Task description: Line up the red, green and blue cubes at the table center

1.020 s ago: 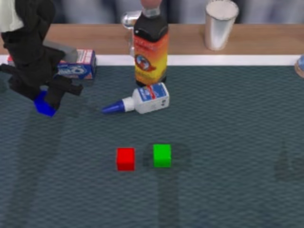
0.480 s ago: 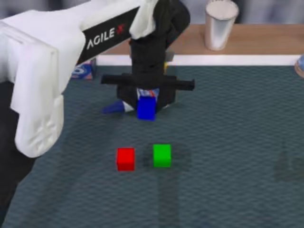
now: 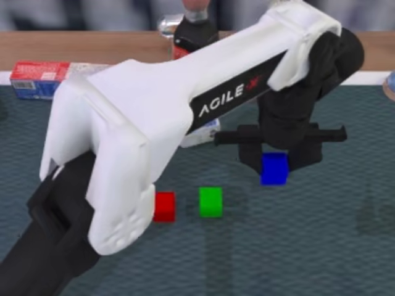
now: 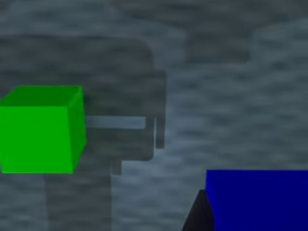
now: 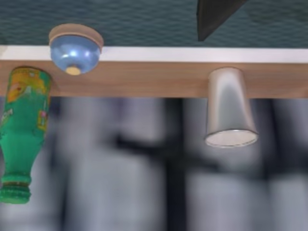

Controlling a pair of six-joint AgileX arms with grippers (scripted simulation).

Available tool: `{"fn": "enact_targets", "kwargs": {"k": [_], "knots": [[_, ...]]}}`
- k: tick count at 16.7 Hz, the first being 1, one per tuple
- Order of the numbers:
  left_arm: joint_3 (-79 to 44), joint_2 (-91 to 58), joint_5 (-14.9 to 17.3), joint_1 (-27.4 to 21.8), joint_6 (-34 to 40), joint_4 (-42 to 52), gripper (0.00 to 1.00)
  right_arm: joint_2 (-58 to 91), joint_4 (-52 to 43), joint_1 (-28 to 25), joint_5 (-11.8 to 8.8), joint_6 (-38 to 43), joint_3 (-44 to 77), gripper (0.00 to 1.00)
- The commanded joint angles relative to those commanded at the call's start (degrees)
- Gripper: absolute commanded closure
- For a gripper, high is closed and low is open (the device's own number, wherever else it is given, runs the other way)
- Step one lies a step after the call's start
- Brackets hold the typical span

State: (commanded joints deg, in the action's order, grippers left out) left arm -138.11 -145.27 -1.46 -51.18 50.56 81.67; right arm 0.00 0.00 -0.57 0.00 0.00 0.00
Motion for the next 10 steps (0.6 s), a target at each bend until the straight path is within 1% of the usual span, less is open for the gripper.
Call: {"fn": "enact_targets", "kwargs": {"k": [6, 10], "knots": [[0.97, 0.25, 0.15, 0.05, -0.04, -1.06, 1.00, 0.00, 0.00, 0.00, 0.00, 0.00, 0.00, 0.00], [8.37, -0.05, 0.23, -0.03, -0.16, -8.60, 1.00, 0.00, 0.00, 0.00, 0.00, 0.00, 0.00, 0.00]]}}
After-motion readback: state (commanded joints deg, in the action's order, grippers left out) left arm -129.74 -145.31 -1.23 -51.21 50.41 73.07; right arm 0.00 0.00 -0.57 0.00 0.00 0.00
